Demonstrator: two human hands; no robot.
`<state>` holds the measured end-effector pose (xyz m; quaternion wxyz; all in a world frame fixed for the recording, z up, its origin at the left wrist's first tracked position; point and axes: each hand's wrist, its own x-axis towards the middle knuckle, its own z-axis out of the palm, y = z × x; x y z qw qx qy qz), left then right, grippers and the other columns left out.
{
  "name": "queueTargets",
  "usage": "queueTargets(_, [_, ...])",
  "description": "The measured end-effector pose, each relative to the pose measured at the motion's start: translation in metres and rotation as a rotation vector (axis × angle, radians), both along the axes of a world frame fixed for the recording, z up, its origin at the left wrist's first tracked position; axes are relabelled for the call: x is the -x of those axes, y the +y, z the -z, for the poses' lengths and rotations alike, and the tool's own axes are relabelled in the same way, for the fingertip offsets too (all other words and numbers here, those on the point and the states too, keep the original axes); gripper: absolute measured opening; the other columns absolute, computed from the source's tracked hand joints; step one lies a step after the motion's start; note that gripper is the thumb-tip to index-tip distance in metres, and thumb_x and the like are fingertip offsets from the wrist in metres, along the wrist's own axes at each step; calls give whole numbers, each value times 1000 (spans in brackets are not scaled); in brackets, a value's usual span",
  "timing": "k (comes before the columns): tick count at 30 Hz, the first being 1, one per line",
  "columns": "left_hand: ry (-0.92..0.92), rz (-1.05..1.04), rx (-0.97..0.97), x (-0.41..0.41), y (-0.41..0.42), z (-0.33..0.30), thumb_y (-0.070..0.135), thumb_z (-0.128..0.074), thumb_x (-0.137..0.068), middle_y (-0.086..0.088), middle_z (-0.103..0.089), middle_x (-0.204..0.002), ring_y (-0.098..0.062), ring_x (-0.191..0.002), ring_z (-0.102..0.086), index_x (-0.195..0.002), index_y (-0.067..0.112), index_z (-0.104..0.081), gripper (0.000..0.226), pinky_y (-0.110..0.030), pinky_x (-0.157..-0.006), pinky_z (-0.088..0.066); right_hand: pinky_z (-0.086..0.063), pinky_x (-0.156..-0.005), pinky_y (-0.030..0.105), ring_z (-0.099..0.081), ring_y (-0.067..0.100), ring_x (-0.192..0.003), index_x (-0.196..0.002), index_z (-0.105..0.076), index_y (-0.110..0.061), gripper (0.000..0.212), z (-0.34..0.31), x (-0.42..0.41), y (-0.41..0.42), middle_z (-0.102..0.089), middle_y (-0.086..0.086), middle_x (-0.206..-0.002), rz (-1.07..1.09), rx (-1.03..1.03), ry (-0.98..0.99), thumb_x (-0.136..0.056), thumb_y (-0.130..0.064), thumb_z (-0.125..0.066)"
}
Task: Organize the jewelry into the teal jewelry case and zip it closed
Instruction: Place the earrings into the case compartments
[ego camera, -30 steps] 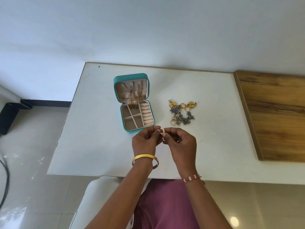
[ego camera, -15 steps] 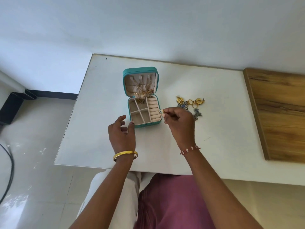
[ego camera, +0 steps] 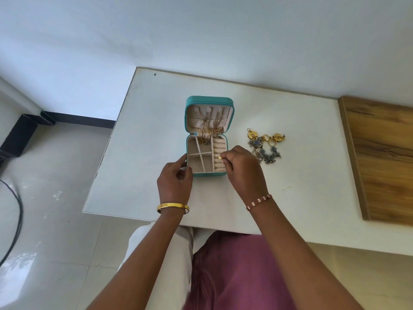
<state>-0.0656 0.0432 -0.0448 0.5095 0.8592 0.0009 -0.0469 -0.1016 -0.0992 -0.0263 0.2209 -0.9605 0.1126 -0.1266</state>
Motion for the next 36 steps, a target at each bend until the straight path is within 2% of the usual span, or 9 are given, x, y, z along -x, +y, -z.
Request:
queueTargets(4, [-14,36,-17,5,7,2,6,-59,-83,-1,-57,-84,-2,-65,-52,-115,13,-63,33,6,-64,-34,-46,-43,21,-60,25,-59,-69,-68,-4,26,-3,7,7,-62,9,-66,-96,177,44,-52,14,-76])
queueTargets(8, [-46,52,-30,9,8,4,5,-59,-83,-1,-57,-84,-11,-67,-53,-115,12,-62,33,5,-65,-35,-45,-41,21,-59,24,-54,-59,-63,-5,29,-14,5,8,-61,9,-59,-158,247,77,-43,17,-74])
queueTargets(17, [-70,39,-7,9,9,5,4,-60,-83,-1,-57,-83,1,-66,-51,-114,10,-63,32,4,-67,-37,-39,-34,18,-56,24,-43,-44,-61,-5,30,-25,-6,10,-56,9,-46,-220,342,170,-27,14,-78])
queueTargets(24, [-57,39,-11,10,9,5,5,-59,-84,-2,-56,-84,-10,-67,-51,-115,10,-62,32,5,-66,-35,-43,-39,23,-58,30,-52,-51,-65,-1,26,-16,-7,15,-59,15,-56,-152,308,172,-34,17,-74])
queueTargets(26, [-58,40,-14,10,9,5,5,-59,-84,-2,-57,-85,-6,-65,-50,-115,10,-62,32,6,-66,-35,-46,-50,27,-59,29,-69,-68,-71,-2,17,-9,-4,10,-61,14,-72,-120,256,177,-55,9,-74])
queueTargets(28, [-63,46,-14,10,9,4,4,-59,-84,-4,-59,-86,-3,-65,-50,-115,10,-62,32,6,-65,-34,-45,-68,30,-55,27,-87,-96,-71,-3,18,-5,3,4,-61,14,-90,-39,45,171,-79,-2,-64])
queueTargets(30, [-63,48,-14,10,9,4,4,-59,-84,-6,-60,-86,-2,-64,-50,-115,10,-62,32,5,-66,-35,-46,-72,28,-56,27,-86,-103,-68,-1,21,-7,13,-1,-62,16,-89,125,-169,59,-84,-1,-59])
queueTargets(32, [-70,49,-18,9,9,4,5,-59,-84,-5,-59,-85,-1,-64,-50,-115,10,-62,32,5,-66,-35,-47,-74,26,-61,28,-82,-102,-68,-1,21,-6,23,-7,-65,17,-91,303,-220,-53,-84,2,-57])
queueTargets(36, [-71,47,-16,9,9,5,5,-59,-83,-2,-56,-83,0,-64,-49,-115,11,-62,33,6,-65,-34,-45,-86,27,-62,29,-98,-110,-65,-3,25,4,27,-20,-65,17,-107,422,-241,33,-87,-1,-55])
